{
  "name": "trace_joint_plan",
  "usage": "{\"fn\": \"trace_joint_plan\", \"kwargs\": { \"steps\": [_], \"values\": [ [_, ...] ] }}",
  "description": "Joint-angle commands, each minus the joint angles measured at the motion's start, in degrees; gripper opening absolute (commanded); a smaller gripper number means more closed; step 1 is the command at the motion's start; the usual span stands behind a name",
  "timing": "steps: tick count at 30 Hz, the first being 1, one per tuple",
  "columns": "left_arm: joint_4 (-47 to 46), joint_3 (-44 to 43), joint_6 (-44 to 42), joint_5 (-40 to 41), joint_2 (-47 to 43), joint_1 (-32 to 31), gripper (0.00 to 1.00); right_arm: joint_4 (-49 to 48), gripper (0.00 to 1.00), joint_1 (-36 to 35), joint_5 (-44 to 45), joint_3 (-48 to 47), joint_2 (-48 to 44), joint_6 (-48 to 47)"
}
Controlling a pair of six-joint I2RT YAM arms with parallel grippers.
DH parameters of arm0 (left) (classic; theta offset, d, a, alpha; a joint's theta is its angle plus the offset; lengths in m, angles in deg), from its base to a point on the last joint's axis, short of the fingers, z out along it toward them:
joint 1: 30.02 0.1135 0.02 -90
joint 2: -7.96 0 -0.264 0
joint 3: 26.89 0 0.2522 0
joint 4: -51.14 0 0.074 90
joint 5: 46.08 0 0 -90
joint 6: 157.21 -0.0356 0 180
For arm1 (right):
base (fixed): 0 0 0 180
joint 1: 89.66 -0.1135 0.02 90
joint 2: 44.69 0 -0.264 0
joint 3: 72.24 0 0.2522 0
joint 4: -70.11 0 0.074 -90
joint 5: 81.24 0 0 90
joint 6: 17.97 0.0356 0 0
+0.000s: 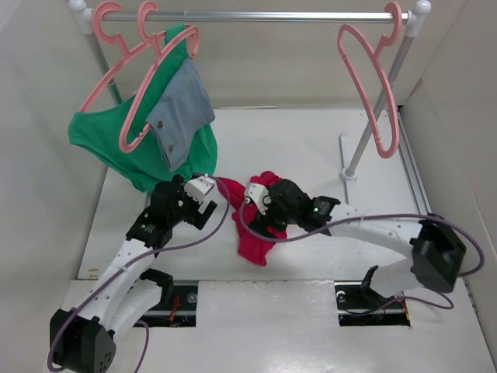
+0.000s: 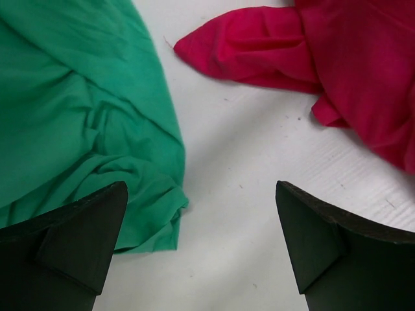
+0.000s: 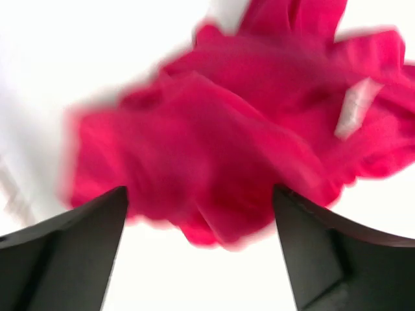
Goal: Place the t-shirt on the hanger
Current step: Move the tshirt to the center of the board, then grab a hanger with the right arm
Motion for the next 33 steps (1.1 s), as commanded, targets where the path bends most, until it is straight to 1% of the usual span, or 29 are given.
{"fn": "trace_joint_plan", "kwargs": {
  "steps": [1,3,5,6,7,9,10,11,12,15,16,19,22,24,25,26,27,28,29,30,31,32,33],
  "values": [
    [-0.25,-3.44,-3.38,-6.66,2.72,0.04,0.96,4.42,1.00,0.65,-1.00,4.72,-6.58,2.26],
    [0.37,-5.45,-4.45,-10.18,5.52,0.04,0.96,7.05,1.00,-0.40,2.86,4.73,-10.62,3.67],
    [0.37,-7.64,-4.45,-12.63,8.77,0.04,0.95,12.75,1.00,-0.93,6.54,0.80,-17.73,4.73],
    [0.37,-8.44,-4.45,-13.34,8.79,0.04,0.93,12.78,1.00,-0.94,7.44,0.78,-17.76,5.25],
    [0.37,-9.23,-4.45,-14.22,11.06,0.04,0.91,15.04,1.00,-1.46,7.97,-2.53,-19.94,5.26],
    [-0.16,-11.68,-4.45,-16.85,13.09,0.04,0.85,16.72,1.00,-1.46,7.97,-6.24,-21.36,4.56],
    [-0.16,-12.31,-4.45,-16.87,14.58,0.04,0.84,17.52,1.00,-1.98,7.37,-8.26,-21.37,3.95],
    [-1.03,-12.92,-3.92,-17.39,15.12,-1.79,0.83,18.13,1.00,-1.99,6.49,-12.54,-21.37,2.20],
    [-1.04,-13.80,-3.92,-16.78,15.12,-2.68,0.83,18.83,1.00,-1.99,5.09,-14.76,-21.37,1.22],
    [-2.45,-14.60,-3.22,-16.78,16.53,-4.52,0.83,20.15,1.00,-2.52,-2.38,-23.37,-19.09,-2.46],
    [-3.75,-15.30,-3.21,-16.78,17.14,-5.05,0.83,20.16,1.00,-2.52,-7.18,-25.66,-18.30,-3.17],
    [-5.52,-15.83,-0.24,-16.78,18.28,-5.58,0.82,19.03,1.00,-2.52,-15.46,-35.67,-15.75,-3.88],
    [-8.07,-15.83,1.88,-16.25,18.29,-5.58,0.81,14.28,1.00,-2.52,-16.55,-45.43,-15.74,-3.88],
    [-8.86,-15.30,3.19,-16.25,18.29,-5.58,0.81,13.48,1.00,-2.52,-12.00,-50.35,-15.22,-3.88],
    [-9.38,-15.30,3.20,-16.25,18.29,-5.58,0.81,14.70,1.00,-2.52,-9.28,-55.77,-14.43,-4.49],
    [-9.39,-14.78,3.72,-16.77,18.29,-5.58,0.81,16.62,1.00,-2.52,-6.03,-59.04,-13.73,-4.50],
    [-9.39,-14.78,3.73,-16.78,17.76,-5.58,0.81,19.17,1.00,-2.52,3.31,-62.38,-12.85,-4.50],
    [-9.39,-14.78,3.73,-16.78,17.76,-5.58,0.81,24.76,1.00,-2.52,9.32,-68.07,-11.28,-4.50],
    [-9.39,-14.17,3.73,-16.78,16.98,-5.58,0.81,27.25,1.00,-2.52,15.91,-69.78,-11.26,-3.89],
    [-9.91,-13.55,4.25,-16.78,16.97,-5.58,0.81,28.93,1.00,-2.52,29.81,-70.50,-11.26,-3.19],
    [-9.92,-13.55,4.26,-16.78,16.27,-5.58,0.81,30.25,1.00,-2.52,36.04,-70.50,-11.26,-2.57],
    [-9.92,-13.02,4.26,-16.26,15.57,-5.58,0.81,32.09,1.00,-1.91,44.89,-69.72,-11.96,-2.04],
    [-9.92,-12.50,4.26,-16.25,15.56,-5.58,0.81,32.72,1.00,-1.12,44.98,-69.10,-11.96,-2.04]
  ]
}}
